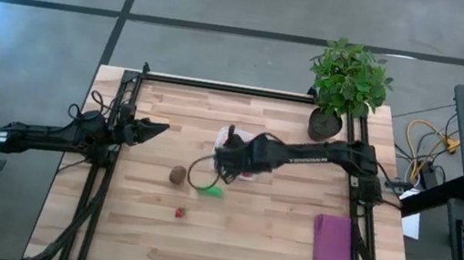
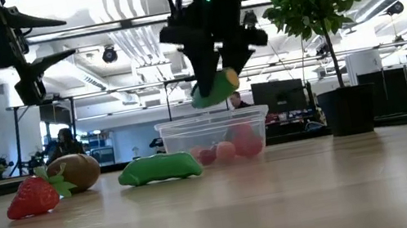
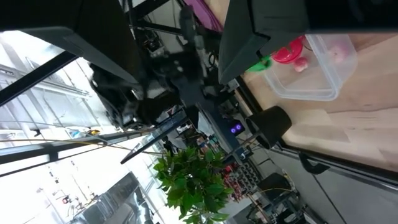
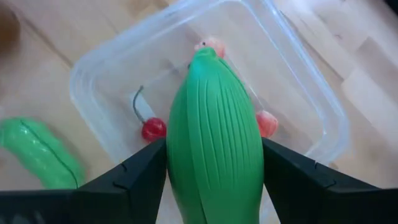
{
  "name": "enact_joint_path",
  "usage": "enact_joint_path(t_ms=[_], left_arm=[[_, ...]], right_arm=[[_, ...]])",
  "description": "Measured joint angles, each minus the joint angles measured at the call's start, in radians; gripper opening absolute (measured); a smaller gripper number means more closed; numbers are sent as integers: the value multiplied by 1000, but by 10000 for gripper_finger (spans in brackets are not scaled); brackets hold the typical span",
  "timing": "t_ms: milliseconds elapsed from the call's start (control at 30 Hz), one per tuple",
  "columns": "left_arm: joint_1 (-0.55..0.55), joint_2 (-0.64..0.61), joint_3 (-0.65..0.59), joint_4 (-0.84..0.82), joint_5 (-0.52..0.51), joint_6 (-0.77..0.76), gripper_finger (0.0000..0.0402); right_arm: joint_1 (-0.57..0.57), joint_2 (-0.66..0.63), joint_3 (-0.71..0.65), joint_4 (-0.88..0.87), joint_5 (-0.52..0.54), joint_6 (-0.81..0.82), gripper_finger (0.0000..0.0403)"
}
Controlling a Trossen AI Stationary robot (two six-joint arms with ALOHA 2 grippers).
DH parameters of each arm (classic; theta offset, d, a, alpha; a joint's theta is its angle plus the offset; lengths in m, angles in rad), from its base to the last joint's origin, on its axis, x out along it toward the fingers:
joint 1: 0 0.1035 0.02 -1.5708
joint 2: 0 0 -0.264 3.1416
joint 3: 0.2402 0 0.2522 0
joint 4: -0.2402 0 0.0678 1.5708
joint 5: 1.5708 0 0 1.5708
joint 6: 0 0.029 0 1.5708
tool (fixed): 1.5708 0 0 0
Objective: Pick and placing Produce into tupperware
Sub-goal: Put the green corn into the transparent bin, then put the brown kiwi into the transparent bin
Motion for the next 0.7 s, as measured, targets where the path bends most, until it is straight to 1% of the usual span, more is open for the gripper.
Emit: enact_joint_path(t_ms=[67,267,400,500,633,700], left_arm=[[0,1,0,0,0,0,201],[0,0,0,0,0,0,201],[0,0,0,0,0,0,201],[0,-1,0,0,0,0,201],[0,-2,0,1,0,0,201],[0,-1,0,1,-1,0,201]], right_arm=[[-32,0,-10,25,-23,-21,237],[-92,0,-3,21,-20,-102,267],[-96,0,12,22,-19,-178,296],[-91,0,24,22,8,-258,313],[-79,-7,50,31,38,-383,322],[-77,-13,71,45,5,-456,321]])
